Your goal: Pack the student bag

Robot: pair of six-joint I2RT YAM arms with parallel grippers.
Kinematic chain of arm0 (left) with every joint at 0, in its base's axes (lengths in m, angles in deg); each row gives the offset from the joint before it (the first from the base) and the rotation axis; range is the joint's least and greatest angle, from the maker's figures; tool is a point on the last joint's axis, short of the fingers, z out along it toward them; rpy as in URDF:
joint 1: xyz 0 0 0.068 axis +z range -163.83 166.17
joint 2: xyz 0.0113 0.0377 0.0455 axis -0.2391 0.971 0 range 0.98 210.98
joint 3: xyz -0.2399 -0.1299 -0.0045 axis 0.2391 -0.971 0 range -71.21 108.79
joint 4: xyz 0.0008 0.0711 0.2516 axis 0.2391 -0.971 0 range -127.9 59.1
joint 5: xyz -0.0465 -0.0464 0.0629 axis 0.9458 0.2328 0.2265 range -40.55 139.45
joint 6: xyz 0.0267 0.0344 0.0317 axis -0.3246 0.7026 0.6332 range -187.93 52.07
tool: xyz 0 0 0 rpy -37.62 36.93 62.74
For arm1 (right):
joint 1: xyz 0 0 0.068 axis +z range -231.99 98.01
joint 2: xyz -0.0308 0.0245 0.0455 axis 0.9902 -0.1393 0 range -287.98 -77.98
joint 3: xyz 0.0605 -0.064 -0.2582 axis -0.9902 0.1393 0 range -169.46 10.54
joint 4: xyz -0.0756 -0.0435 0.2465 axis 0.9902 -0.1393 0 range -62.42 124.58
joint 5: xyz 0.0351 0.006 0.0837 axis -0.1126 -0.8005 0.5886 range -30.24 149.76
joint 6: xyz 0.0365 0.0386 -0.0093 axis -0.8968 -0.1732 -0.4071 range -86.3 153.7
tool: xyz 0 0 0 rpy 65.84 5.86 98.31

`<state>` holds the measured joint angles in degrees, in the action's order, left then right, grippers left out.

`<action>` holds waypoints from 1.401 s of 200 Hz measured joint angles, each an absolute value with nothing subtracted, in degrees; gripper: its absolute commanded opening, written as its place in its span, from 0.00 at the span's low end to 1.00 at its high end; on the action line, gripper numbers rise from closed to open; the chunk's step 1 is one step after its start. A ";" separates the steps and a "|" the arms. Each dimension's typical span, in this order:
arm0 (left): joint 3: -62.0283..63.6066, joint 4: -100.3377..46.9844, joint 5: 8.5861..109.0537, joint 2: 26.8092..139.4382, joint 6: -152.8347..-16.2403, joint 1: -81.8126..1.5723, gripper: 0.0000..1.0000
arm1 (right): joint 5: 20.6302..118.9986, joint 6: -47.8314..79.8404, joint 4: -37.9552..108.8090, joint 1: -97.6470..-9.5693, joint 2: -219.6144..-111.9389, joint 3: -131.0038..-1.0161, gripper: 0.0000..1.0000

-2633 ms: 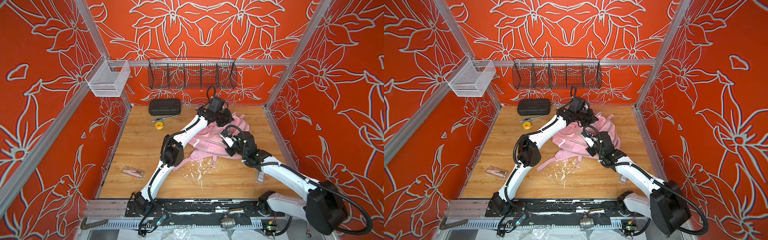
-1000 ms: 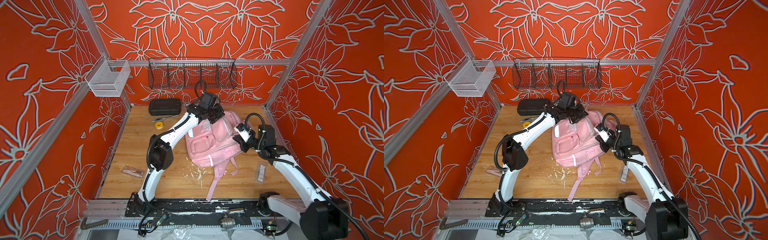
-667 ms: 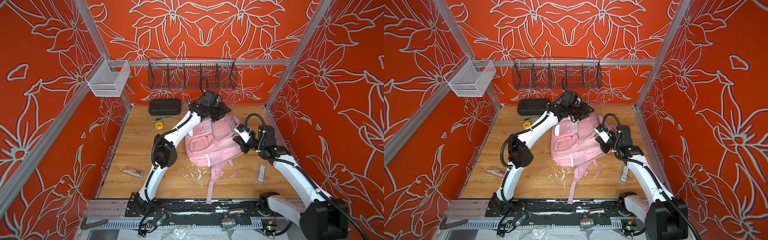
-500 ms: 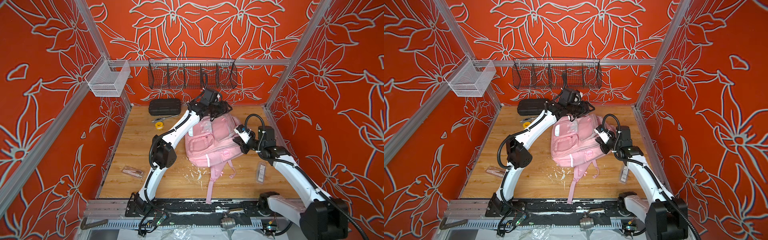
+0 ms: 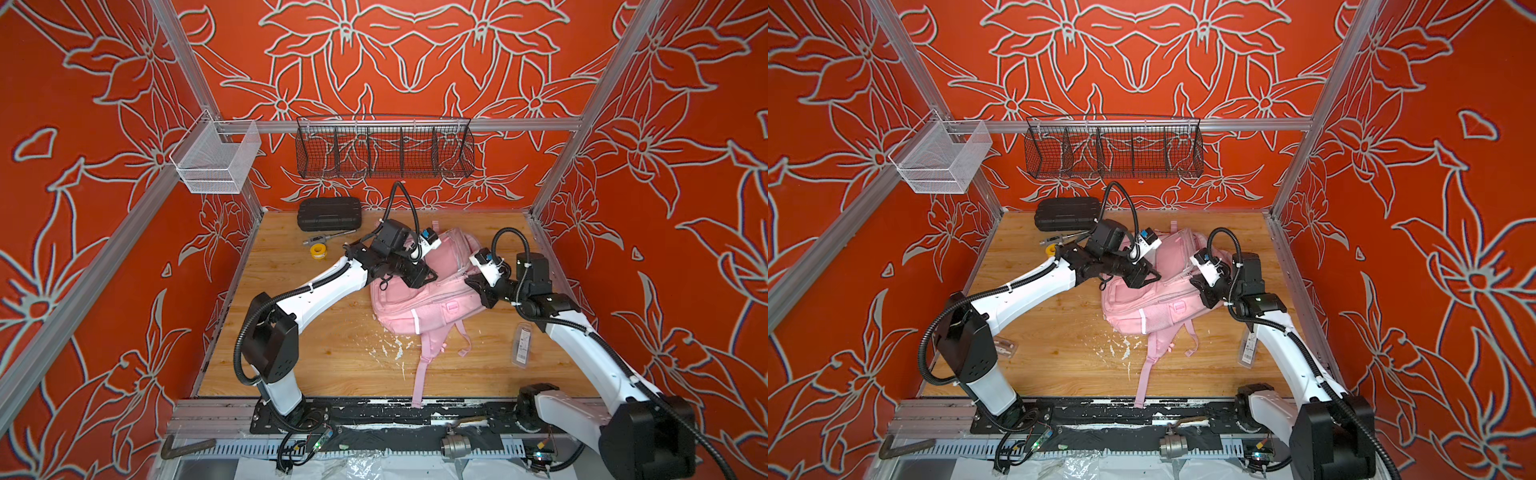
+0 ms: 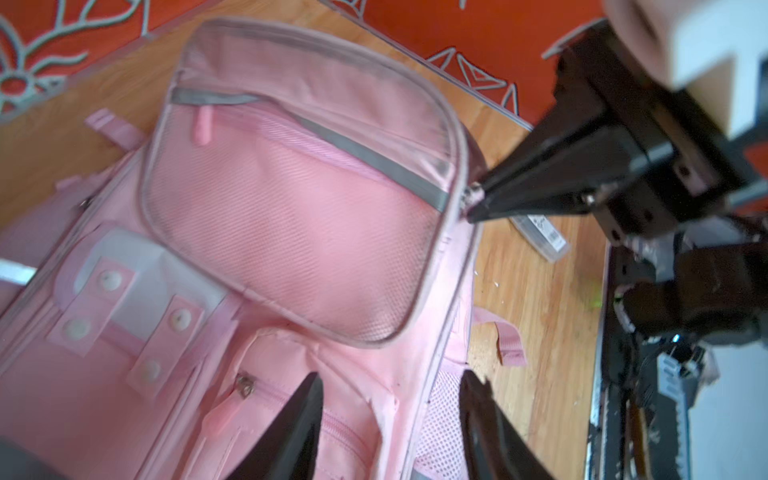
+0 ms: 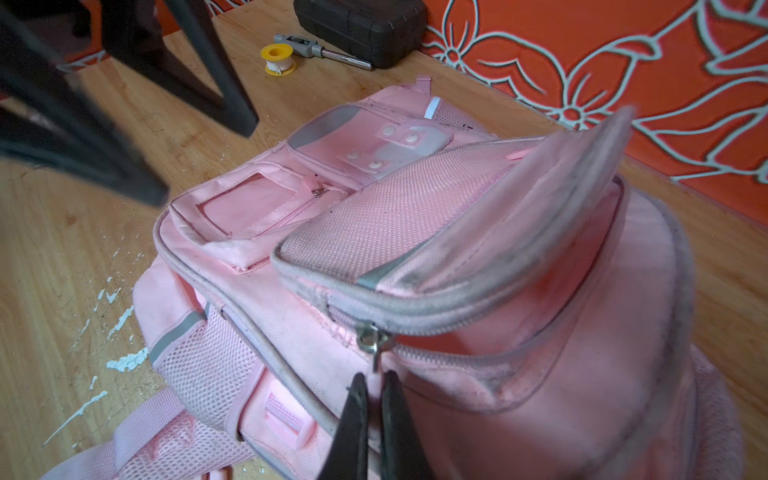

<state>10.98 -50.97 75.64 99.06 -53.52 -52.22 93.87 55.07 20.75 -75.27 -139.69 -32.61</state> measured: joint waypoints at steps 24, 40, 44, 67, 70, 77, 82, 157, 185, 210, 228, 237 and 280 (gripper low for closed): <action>10.81 -49.20 75.08 100.16 -47.02 -55.54 0.51 | 94.48 54.65 20.25 -75.27 -139.69 -32.61 0.00; 11.83 -47.96 74.64 101.56 -44.99 -56.59 0.46 | 94.77 54.39 20.12 -75.27 -139.69 -32.61 0.00; 12.14 -47.69 74.44 101.99 -44.86 -56.64 0.45 | 94.79 54.35 20.12 -75.27 -139.69 -32.61 0.00; 14.09 -46.75 72.26 105.05 -43.27 -56.64 0.30 | 94.79 54.04 19.79 -75.27 -139.67 -32.66 0.00; 14.26 -46.78 71.91 105.42 -43.53 -56.64 0.29 | 94.79 54.00 19.75 -75.27 -139.65 -32.68 0.00; 14.57 -46.75 70.97 106.12 -43.16 -56.59 0.29 | 94.77 53.95 19.62 -75.27 -139.60 -32.68 0.00; 14.70 -46.73 70.40 106.54 -42.92 -56.59 0.28 | 94.77 53.93 19.48 -75.27 -139.54 -32.68 0.00; 16.90 -48.79 65.92 109.07 -42.24 -57.16 0.00 | 92.45 53.04 16.42 -75.27 -138.95 -33.58 0.00; 17.60 -49.68 65.09 109.05 -43.83 -57.18 0.00 | 88.69 52.67 15.18 -75.25 -138.92 -35.00 0.00; 18.54 -51.08 65.28 109.07 -46.06 -57.18 0.00 | 86.33 51.79 14.87 -75.25 -138.90 -35.72 0.00; 19.33 -52.26 65.72 109.16 -48.14 -57.18 0.00 | 86.98 51.88 14.85 -75.23 -138.66 -35.72 0.00; 20.29 -53.20 66.22 109.51 -49.54 -57.16 0.00 | 87.42 52.01 14.94 -75.05 -138.36 -35.70 0.00; 25.28 -56.20 70.01 112.05 -55.46 -57.01 0.00 | 89.19 52.69 16.01 -73.32 -137.28 -34.62 0.00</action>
